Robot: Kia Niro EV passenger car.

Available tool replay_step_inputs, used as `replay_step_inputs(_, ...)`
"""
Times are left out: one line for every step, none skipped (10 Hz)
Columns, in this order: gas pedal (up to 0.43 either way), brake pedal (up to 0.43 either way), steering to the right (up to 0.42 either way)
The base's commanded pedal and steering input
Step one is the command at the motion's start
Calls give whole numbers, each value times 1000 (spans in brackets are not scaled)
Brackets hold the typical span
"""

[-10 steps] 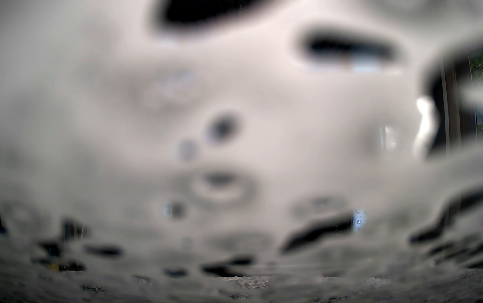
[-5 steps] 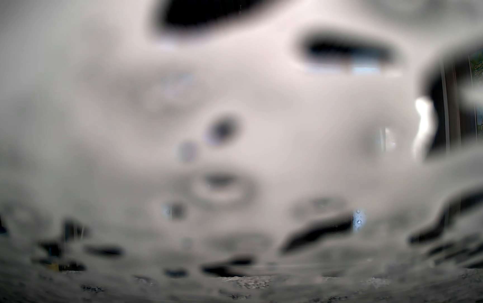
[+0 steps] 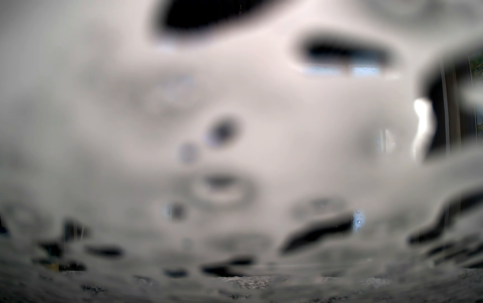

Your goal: Follow the waypoints while adhering to traffic rules and regulations

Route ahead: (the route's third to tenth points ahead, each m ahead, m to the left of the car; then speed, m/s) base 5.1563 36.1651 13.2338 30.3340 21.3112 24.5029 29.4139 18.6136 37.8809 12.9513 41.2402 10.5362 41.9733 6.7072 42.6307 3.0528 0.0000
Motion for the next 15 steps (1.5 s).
replay_step_inputs(0, 0, -14)
replay_step_inputs(0, 0, -14)
replay_step_inputs(0, 0, -15)
replay_step_inputs(0, 0, -15)
replay_step_inputs(0, 0, -14)
replay_step_inputs(0, 0, -15)
replay_step_inputs(0, 0, -15)
replay_step_inputs(0, 0, -15)
replay_step_inputs(0, 0, -15)
replay_step_inputs(0, 0, -14)
replay_step_inputs(0, 0, -15)
replay_step_inputs(0, 0, -14)
replay_step_inputs(0, 6, -14)
replay_step_inputs(0, 0, -15)
replay_step_inputs(0, 0, -14)
